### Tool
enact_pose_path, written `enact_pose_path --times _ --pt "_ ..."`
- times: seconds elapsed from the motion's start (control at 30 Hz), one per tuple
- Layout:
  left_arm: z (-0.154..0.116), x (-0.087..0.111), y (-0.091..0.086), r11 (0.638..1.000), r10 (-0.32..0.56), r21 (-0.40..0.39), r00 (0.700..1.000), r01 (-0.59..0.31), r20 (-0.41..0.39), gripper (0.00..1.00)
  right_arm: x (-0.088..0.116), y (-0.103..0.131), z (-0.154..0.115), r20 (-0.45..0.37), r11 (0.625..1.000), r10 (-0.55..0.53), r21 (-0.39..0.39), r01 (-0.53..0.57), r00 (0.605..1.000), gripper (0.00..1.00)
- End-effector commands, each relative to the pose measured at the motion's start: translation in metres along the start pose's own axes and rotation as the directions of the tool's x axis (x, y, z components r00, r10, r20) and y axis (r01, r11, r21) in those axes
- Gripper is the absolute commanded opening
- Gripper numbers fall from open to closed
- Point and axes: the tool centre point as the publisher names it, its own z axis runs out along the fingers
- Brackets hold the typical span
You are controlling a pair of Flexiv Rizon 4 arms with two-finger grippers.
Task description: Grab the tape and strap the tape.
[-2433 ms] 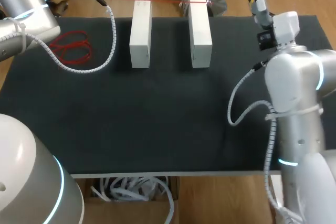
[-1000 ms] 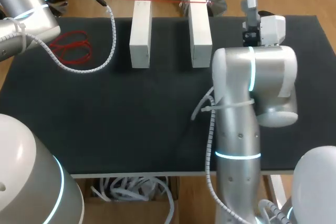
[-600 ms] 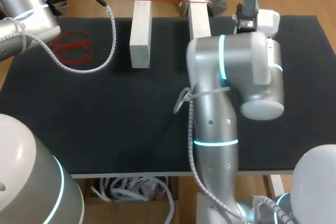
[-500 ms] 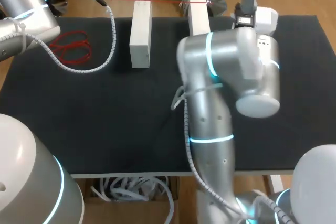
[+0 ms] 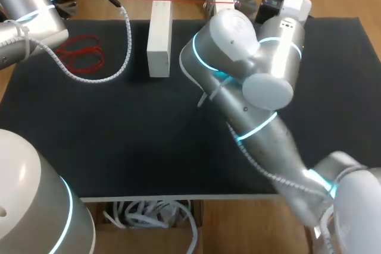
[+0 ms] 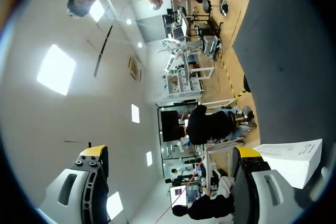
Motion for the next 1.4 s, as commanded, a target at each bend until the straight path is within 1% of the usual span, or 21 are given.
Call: enact_pose_path --times 0.03,0.1,0.17,0.27,0.4,0.47,0.57,0.6,0.67,0.7,0.77,0.97,1.1,1.23,1.4 --pt "0.000 0.000 0.000 1.000 0.001 0.000 1.000 -0.001 0.000 0.00 0.005 -0.007 0.004 0.243 1.000 -0.001 -0.009 0.003 0.970 1.00" --pt "0.000 0.000 0.000 1.000 0.001 0.000 1.000 -0.001 0.000 0.00 0.005 -0.010 0.004 0.247 1.000 0.003 0.013 -0.006 0.969 1.00" --pt "0.000 0.000 0.000 1.000 0.001 0.000 1.000 -0.001 0.000 0.00 0.005 -0.014 0.004 0.237 0.999 -0.015 0.050 0.003 0.971 1.00" --pt "0.000 0.000 0.000 1.000 0.001 0.000 1.000 -0.001 0.000 0.00 0.003 -0.014 0.005 0.227 0.998 -0.015 0.059 0.001 0.974 1.00" --pt "0.000 0.000 0.000 1.000 0.001 0.000 1.000 -0.001 0.000 0.00 0.002 -0.012 0.008 0.217 0.999 -0.010 0.053 -0.001 0.976 1.00" --pt "0.000 0.000 0.000 1.000 0.001 0.000 1.000 -0.001 0.000 0.00 0.002 -0.012 0.013 0.196 0.998 -0.002 0.054 -0.009 0.981 1.00" --pt "0.000 0.000 0.000 1.000 0.001 0.000 1.000 -0.001 0.000 0.00 0.003 -0.012 0.020 0.160 0.997 -0.016 0.080 0.003 0.987 1.00" --pt "0.000 0.000 0.000 1.000 0.001 0.000 1.000 -0.001 0.000 0.00 0.003 -0.012 0.023 0.148 0.997 -0.019 0.076 0.008 0.989 1.00" --pt "0.000 0.000 0.000 1.000 0.001 0.000 1.000 -0.001 0.000 0.00 0.002 -0.012 0.027 0.136 0.994 -0.041 0.104 0.027 0.990 1.00" --pt "0.000 0.000 0.000 1.000 0.001 0.000 1.000 -0.001 0.000 0.00 0.002 -0.012 0.029 0.137 0.995 -0.033 0.100 0.020 0.990 1.00" --pt "0.000 0.000 0.000 1.000 0.001 0.000 1.000 -0.001 0.000 0.00 0.001 -0.012 0.032 0.116 0.993 -0.052 0.110 0.040 0.992 1.00" --pt "0.000 0.000 0.000 1.000 0.001 0.000 1.000 -0.001 0.000 0.00 -0.005 -0.016 0.035 0.127 0.992 -0.065 0.112 0.051 0.990 1.00" --pt "0.000 0.000 0.000 1.000 0.001 0.000 1.000 -0.001 0.000 0.00 -0.005 -0.020 0.035 0.119 0.991 -0.068 0.121 0.053 0.991 1.00" --pt "0.000 0.000 0.000 1.000 0.001 0.000 1.000 -0.001 0.000 0.00 -0.003 -0.023 0.040 0.102 0.991 -0.067 0.119 0.054 0.993 1.00" --pt "0.000 0.000 0.000 1.000 0.001 0.000 1.000 -0.001 0.000 0.00 -0.003 -0.029 0.046 0.100 0.992 -0.065 0.119 0.053 0.993 1.00"
